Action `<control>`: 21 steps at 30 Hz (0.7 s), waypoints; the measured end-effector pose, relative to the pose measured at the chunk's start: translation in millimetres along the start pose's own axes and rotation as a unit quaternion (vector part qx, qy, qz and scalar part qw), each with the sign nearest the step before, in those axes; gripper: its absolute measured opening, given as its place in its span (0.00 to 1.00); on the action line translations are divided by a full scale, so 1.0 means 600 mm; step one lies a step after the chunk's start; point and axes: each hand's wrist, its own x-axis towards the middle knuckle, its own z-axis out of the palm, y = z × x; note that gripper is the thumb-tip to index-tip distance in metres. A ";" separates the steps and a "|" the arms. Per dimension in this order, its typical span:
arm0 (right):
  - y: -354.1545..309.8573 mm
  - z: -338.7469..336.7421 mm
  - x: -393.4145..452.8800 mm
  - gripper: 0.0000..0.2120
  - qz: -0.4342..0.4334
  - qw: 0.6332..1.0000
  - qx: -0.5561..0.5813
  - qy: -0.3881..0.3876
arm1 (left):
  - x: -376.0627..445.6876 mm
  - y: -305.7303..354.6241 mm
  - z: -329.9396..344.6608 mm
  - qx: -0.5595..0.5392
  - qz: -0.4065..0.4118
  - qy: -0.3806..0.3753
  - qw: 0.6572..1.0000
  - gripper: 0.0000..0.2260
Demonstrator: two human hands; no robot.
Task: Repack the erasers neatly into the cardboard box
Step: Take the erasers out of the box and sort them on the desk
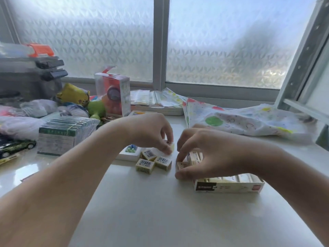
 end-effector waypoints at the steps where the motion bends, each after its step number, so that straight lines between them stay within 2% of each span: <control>1: -0.001 0.000 0.001 0.19 -0.001 1.000 0.001 0.001 | 0.000 0.002 0.000 0.002 -0.001 0.001 1.000 0.14; 5: -0.005 0.001 0.003 0.15 -0.017 0.999 0.016 0.030 | -0.002 0.005 -0.002 -0.019 0.000 0.034 0.999 0.09; 8: 0.010 -0.026 -0.009 0.13 -0.026 0.992 0.088 0.089 | -0.006 0.008 -0.012 -0.077 0.008 0.076 0.994 0.09; 10: 0.033 -0.051 -0.024 0.14 -0.025 0.984 0.147 0.095 | -0.008 0.014 -0.016 -0.129 0.016 0.096 0.987 0.11; 15: 0.096 -0.082 -0.063 0.14 0.046 0.976 0.212 -0.003 | -0.014 0.036 -0.009 -0.248 0.052 0.078 0.964 0.21; 21: 0.138 -0.099 -0.083 0.17 0.052 0.923 0.375 -0.071 | -0.010 0.056 0.014 -0.336 0.098 0.048 0.935 0.18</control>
